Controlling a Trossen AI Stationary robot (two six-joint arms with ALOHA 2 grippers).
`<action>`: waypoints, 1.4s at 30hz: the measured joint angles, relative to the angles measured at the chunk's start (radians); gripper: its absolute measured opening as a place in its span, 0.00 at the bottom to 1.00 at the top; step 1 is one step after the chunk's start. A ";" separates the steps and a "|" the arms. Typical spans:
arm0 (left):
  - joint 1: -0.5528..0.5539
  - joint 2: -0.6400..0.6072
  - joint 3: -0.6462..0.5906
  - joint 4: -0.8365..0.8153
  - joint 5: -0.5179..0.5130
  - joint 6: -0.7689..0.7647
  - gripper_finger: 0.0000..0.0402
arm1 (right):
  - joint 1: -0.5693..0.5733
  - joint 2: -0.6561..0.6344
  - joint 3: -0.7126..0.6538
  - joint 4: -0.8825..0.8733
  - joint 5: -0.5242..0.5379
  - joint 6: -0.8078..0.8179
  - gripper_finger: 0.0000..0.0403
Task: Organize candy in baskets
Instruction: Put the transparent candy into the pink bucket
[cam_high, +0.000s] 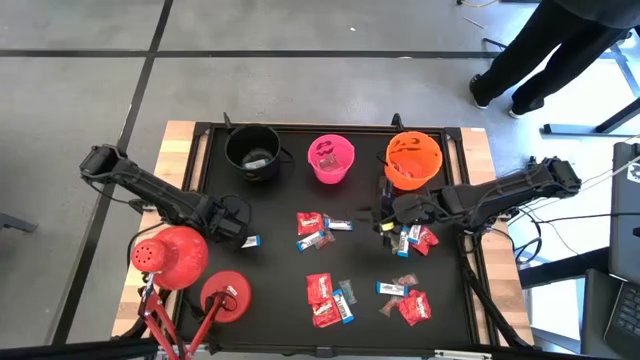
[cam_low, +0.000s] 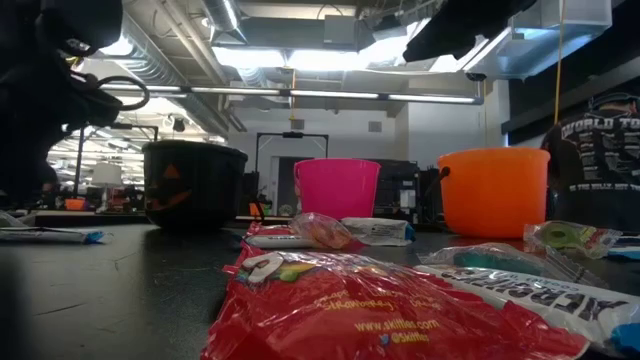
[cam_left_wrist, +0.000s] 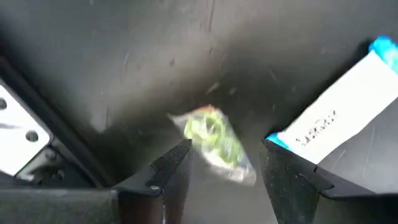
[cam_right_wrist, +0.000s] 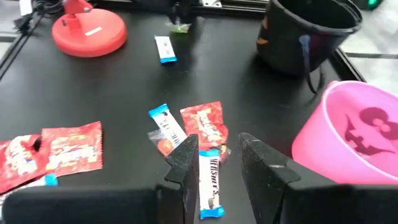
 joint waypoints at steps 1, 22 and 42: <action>0.000 0.000 -0.009 0.008 -0.011 -0.003 0.44 | 0.006 0.000 0.000 0.000 0.000 -0.002 0.27; 0.034 -0.064 -0.208 0.268 0.070 -0.014 0.33 | 0.016 0.000 0.000 0.000 0.002 -0.002 0.27; 0.077 -0.166 -0.106 0.259 -0.012 0.151 0.01 | 0.015 0.000 0.000 0.000 0.046 0.009 0.27</action>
